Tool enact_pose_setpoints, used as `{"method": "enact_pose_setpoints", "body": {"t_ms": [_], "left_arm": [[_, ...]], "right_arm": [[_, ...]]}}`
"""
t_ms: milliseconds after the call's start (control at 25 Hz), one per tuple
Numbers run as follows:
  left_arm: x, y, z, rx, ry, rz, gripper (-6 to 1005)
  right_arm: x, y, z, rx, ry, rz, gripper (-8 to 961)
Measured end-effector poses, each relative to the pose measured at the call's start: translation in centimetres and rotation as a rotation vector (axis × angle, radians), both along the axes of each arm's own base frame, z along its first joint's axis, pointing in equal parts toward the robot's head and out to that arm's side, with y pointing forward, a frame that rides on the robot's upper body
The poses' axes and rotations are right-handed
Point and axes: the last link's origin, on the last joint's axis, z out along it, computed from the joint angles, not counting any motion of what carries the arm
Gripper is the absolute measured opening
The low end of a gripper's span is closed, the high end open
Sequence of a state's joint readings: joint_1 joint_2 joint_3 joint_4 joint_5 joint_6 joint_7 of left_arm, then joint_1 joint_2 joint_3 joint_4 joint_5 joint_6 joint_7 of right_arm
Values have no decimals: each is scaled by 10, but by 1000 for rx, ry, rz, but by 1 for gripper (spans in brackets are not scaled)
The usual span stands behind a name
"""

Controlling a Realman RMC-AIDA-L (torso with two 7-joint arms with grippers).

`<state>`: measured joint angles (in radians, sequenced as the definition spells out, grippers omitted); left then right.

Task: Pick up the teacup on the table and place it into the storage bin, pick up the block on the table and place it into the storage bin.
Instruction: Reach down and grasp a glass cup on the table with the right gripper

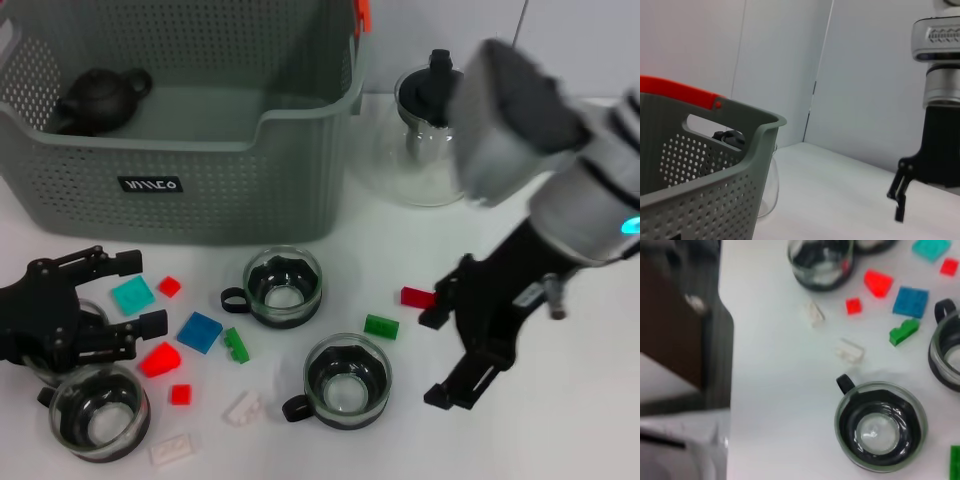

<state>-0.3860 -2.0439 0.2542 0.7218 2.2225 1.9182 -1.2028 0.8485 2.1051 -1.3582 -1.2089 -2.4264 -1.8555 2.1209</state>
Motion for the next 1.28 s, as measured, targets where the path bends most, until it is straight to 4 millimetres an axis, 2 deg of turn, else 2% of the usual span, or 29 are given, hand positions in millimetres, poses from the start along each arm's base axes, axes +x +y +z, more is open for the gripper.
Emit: {"method": "enact_pose_setpoints", "body": {"t_ms": [240,360,520,880,1080,1280], "left_arm": [[-5,-5,-5,-4,-8,29,873],[-7,-17,-7,-33,-16,26,873],[-5,-27,-10,-67,-25,-2,873],[-3,-21,-10,-62,-26,-4,874],[-3,-21,-10,-58,-28,-2,874],[-4,-22,-10,-54,-30,3,874]], "right_arm": [[-26,-12,-30,-64,-70,148,942],[-28,-16,-37,-77,-71,176,942],[-27,-22,-50,-96,-82,231,943],[-24,-42,-80,-127,-102,346,943],[-20,-41,-96,-77,-102,413,943],[-9,-38,-103,-57,-111,407,944]]}}
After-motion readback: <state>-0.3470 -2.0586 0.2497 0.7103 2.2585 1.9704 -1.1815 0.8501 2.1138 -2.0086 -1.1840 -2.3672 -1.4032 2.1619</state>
